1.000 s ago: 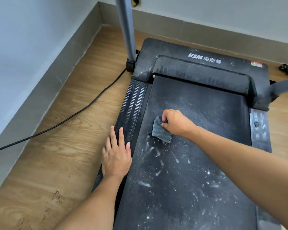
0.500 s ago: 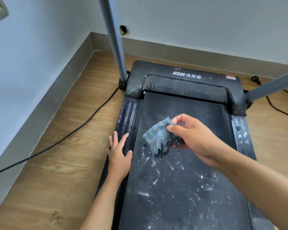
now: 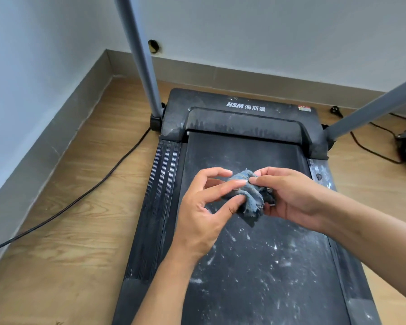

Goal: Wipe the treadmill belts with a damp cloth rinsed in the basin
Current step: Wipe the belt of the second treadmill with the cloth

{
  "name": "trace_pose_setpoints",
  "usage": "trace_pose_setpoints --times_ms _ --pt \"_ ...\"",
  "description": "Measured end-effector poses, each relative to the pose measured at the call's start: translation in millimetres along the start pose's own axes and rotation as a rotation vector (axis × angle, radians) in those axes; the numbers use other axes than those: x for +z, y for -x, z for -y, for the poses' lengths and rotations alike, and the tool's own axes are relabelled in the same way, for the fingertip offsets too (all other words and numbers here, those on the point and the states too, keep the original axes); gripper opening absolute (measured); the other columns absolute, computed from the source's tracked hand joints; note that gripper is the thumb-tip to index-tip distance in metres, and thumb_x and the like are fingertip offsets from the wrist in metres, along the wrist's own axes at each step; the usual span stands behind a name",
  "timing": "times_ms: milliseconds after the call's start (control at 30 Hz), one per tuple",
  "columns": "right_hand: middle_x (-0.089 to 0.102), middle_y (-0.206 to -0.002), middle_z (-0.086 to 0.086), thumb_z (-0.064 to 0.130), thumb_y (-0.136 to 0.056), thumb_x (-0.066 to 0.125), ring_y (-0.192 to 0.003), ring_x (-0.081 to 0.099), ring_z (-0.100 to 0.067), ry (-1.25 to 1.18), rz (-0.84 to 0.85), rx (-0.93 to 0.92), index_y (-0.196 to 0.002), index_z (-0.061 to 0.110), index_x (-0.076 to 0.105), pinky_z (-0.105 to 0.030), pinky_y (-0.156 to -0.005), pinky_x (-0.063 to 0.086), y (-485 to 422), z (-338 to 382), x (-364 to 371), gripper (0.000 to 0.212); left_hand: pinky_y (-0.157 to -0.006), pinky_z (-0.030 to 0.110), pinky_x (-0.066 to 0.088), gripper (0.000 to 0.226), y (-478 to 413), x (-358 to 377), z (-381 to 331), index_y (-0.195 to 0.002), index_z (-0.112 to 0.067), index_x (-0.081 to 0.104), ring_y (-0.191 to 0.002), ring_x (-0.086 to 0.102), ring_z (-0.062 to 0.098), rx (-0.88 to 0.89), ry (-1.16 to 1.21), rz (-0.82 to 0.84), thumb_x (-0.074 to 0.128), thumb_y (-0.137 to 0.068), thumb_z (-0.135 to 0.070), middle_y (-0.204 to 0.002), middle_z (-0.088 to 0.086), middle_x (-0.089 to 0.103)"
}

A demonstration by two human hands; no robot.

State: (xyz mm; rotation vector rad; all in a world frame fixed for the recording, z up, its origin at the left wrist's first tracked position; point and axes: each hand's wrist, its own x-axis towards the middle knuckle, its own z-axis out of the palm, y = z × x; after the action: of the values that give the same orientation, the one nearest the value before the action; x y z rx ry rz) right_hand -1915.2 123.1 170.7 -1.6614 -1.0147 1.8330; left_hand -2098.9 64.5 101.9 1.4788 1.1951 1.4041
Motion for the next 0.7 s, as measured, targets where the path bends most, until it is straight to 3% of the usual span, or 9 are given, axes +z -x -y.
trace_pose_setpoints --times_ms 67,133,233,333,400,467,567,633,700 --pt "0.065 -0.081 -0.005 0.012 -0.101 0.064 -0.067 0.059 -0.014 -0.028 -0.022 0.014 -0.104 0.016 0.064 -0.027 -0.056 0.047 1 -3 -2 0.004 -0.102 0.030 0.052 0.016 -3 5 -7 -0.111 -0.021 0.082 -0.119 0.064 0.024 0.016 -0.028 -0.033 0.075 -0.097 -0.018 -0.124 -0.006 0.067" --pt "0.066 -0.085 -0.006 0.015 -0.102 0.063 -0.066 0.058 -0.013 0.008 -0.043 0.028 -0.105 0.014 0.068 -0.026 -0.056 0.046 2 -5 -3 0.006 -0.094 0.027 0.054 0.012 -6 10 -14 -0.107 -0.018 0.079 -0.111 0.069 0.018 -0.014 -0.048 -0.088 0.069 -0.102 -0.019 -0.110 -0.009 0.073" --pt "0.067 -0.100 -0.011 0.040 -0.105 0.057 -0.074 0.063 -0.017 -0.004 0.034 0.099 -0.122 0.008 0.069 -0.029 -0.060 0.052 4 -7 -2 0.038 -0.074 0.016 0.052 0.014 -9 16 -22 -0.104 -0.017 0.072 -0.089 0.072 0.006 -0.108 -0.081 -0.212 0.061 -0.107 -0.024 -0.092 -0.016 0.074" --pt "0.075 -0.120 -0.010 0.075 -0.098 0.038 -0.102 0.073 -0.026 0.009 0.206 0.207 -0.125 0.012 0.068 -0.042 -0.089 0.058 5 -6 -4 0.075 -0.066 0.020 0.049 0.018 -11 21 -22 -0.096 -0.020 0.068 -0.072 0.067 0.001 -0.273 -0.102 -0.325 0.058 -0.108 -0.030 -0.079 -0.010 0.073" --pt "0.075 -0.124 -0.012 0.082 -0.092 0.042 -0.118 0.071 -0.031 0.091 0.259 0.221 -0.129 0.013 0.070 -0.049 -0.104 0.052 6 -9 -3 0.083 -0.073 0.036 0.055 0.020 -11 22 -15 -0.091 -0.021 0.069 -0.070 0.064 0.007 -0.469 0.063 -0.371 0.061 -0.104 -0.034 -0.079 0.001 0.074" --pt "0.075 -0.124 -0.012 0.072 -0.089 0.060 -0.120 0.070 -0.031 0.155 0.241 0.161 -0.128 0.016 0.072 -0.053 -0.110 0.049 7 -13 0 0.069 -0.088 0.055 0.057 0.019 -12 21 -10 -0.090 -0.020 0.072 -0.082 0.069 0.020 -0.639 0.278 -0.398 0.065 -0.095 -0.037 -0.090 0.009 0.077" --pt "0.075 -0.124 -0.016 0.029 -0.091 0.078 -0.114 0.069 -0.027 0.124 0.185 -0.018 -0.125 0.005 0.072 -0.049 -0.115 0.048 4 -18 4 0.042 -0.098 0.064 0.055 0.019 -13 18 -6 -0.087 -0.027 0.074 -0.103 0.074 0.037 -0.720 0.379 -0.430 0.066 -0.084 -0.044 -0.099 0.012 0.079" --pt "0.076 -0.123 -0.013 0.013 -0.092 0.075 -0.116 0.070 -0.028 0.051 0.177 -0.074 -0.127 0.002 0.070 -0.044 -0.112 0.050 2 -21 5 0.037 -0.096 0.056 0.058 0.018 -14 15 -3 -0.089 -0.026 0.072 -0.097 0.074 0.027 -0.669 0.313 -0.441 0.065 -0.087 -0.043 -0.096 0.007 0.079" --pt "0.075 -0.125 -0.015 0.001 -0.091 0.072 -0.120 0.070 -0.032 0.019 0.168 -0.096 -0.130 0.002 0.066 -0.045 -0.109 0.053 0 -24 6 0.039 -0.083 0.029 0.057 0.015 -14 13 -4 -0.093 -0.022 0.067 -0.076 0.065 0.005 -0.554 0.153 -0.441 0.062 -0.100 -0.035 -0.083 0.000 0.072"
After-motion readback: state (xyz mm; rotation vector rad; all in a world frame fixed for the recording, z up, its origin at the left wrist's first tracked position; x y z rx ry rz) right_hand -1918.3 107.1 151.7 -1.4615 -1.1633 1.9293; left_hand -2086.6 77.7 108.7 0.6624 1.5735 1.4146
